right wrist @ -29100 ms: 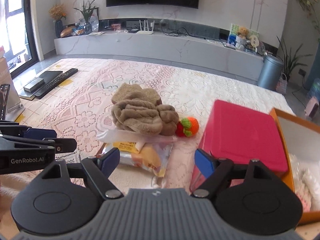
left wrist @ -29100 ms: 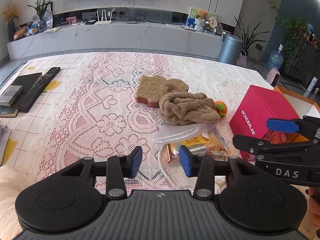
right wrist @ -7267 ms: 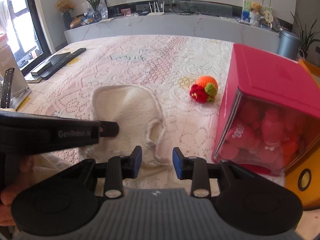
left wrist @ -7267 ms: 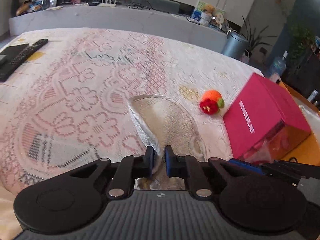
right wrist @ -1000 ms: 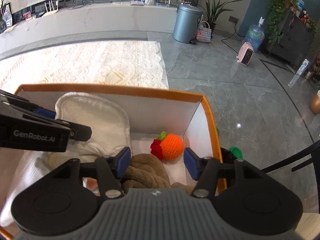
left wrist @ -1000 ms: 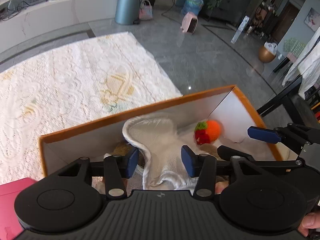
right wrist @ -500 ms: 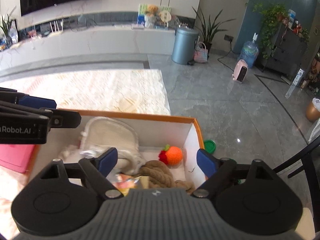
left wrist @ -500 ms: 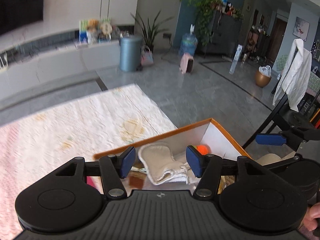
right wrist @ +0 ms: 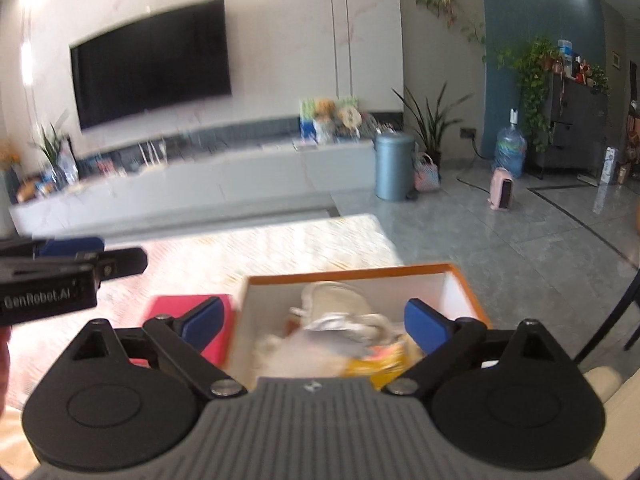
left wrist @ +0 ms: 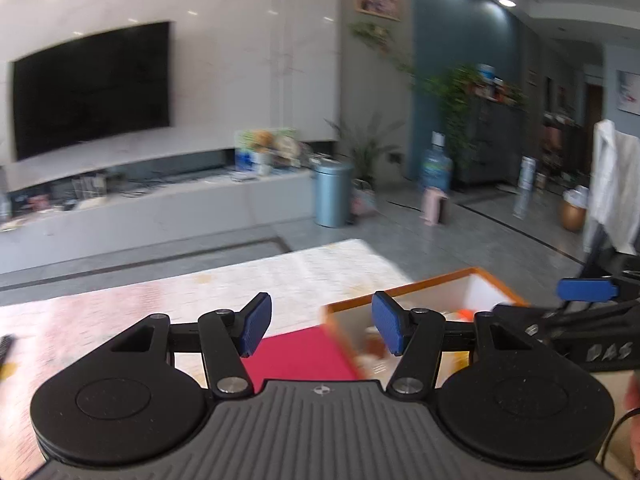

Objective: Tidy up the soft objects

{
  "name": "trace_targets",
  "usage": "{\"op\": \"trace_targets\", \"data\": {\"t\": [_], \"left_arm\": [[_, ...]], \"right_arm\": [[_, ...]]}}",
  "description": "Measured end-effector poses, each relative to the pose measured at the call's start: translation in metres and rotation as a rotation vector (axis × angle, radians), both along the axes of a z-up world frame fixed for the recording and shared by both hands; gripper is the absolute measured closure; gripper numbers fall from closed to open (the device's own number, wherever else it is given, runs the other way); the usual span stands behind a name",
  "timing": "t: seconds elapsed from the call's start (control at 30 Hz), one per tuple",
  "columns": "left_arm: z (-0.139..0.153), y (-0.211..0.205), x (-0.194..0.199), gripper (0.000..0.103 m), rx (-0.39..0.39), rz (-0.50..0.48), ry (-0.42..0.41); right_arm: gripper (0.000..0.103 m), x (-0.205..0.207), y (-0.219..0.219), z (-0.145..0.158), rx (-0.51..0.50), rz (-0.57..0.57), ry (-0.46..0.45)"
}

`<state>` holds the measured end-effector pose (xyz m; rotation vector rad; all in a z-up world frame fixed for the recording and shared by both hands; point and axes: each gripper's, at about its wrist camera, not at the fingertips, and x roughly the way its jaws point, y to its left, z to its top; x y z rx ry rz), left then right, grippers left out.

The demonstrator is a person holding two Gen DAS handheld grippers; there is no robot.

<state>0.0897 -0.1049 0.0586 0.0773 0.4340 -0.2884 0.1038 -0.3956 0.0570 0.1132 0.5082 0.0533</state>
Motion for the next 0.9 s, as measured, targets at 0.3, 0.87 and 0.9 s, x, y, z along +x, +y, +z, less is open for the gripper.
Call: {"op": "trace_targets", "data": {"t": [0.3, 0.87, 0.9], "left_arm": [[-0.025, 0.075, -0.058, 0.035, 0.018, 0.291, -0.107], [-0.08, 0.116, -0.075, 0.035, 0.006, 0.391, -0.08], [-0.082, 0.114, -0.072, 0.035, 0.022, 0.39, -0.069]], "right_arm": [[0.006, -0.058, 0.075, -0.037, 0.022, 0.02, -0.132], [0.003, -0.071, 0.095, -0.088, 0.006, -0.084, -0.178], [0.003, -0.069, 0.094, -0.088, 0.013, -0.092, -0.173]]}}
